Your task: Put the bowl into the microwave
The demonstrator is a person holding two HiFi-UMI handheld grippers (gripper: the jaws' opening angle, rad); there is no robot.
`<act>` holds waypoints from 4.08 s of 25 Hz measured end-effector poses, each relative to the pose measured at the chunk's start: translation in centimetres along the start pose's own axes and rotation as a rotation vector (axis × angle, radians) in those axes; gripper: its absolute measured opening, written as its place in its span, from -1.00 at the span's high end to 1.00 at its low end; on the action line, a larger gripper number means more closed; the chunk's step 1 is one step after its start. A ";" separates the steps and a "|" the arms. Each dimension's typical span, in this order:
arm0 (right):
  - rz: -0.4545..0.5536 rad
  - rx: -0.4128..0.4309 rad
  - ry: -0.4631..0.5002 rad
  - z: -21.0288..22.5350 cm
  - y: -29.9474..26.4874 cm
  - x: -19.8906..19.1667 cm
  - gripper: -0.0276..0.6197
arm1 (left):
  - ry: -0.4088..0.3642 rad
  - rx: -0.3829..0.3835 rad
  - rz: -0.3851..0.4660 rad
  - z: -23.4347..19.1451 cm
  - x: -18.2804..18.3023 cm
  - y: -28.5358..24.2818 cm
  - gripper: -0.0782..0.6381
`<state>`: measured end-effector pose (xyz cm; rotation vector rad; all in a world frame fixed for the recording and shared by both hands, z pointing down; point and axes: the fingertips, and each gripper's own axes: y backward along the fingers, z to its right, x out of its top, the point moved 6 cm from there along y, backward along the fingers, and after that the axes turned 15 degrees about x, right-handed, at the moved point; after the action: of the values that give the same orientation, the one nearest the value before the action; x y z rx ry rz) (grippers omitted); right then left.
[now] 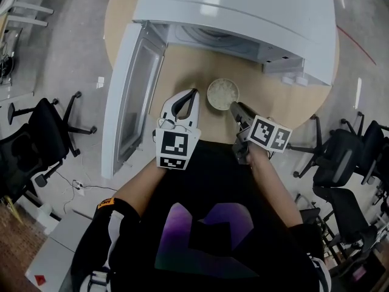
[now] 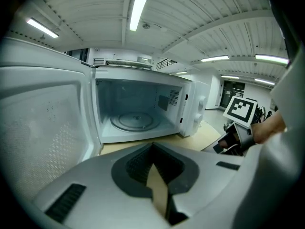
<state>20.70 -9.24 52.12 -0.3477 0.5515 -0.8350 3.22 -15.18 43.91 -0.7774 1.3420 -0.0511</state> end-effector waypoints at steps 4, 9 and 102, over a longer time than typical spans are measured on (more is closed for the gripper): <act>0.000 0.033 -0.057 0.6 -0.7 -0.1 0.65 | -0.003 0.002 -0.005 0.2 -0.1 -0.3 0.65; -0.002 0.056 -0.104 0.9 -1.1 0.0 0.65 | -0.001 0.009 -0.009 0.2 -0.1 -0.3 0.65; 0.579 0.276 -0.344 -2.9 -11.0 15.5 0.77 | 0.088 0.184 0.045 -3.9 4.3 -5.6 0.65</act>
<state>20.81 -28.37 50.26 -0.0623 0.1889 -0.2724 3.14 -23.19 43.20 -0.5948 1.4156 -0.1731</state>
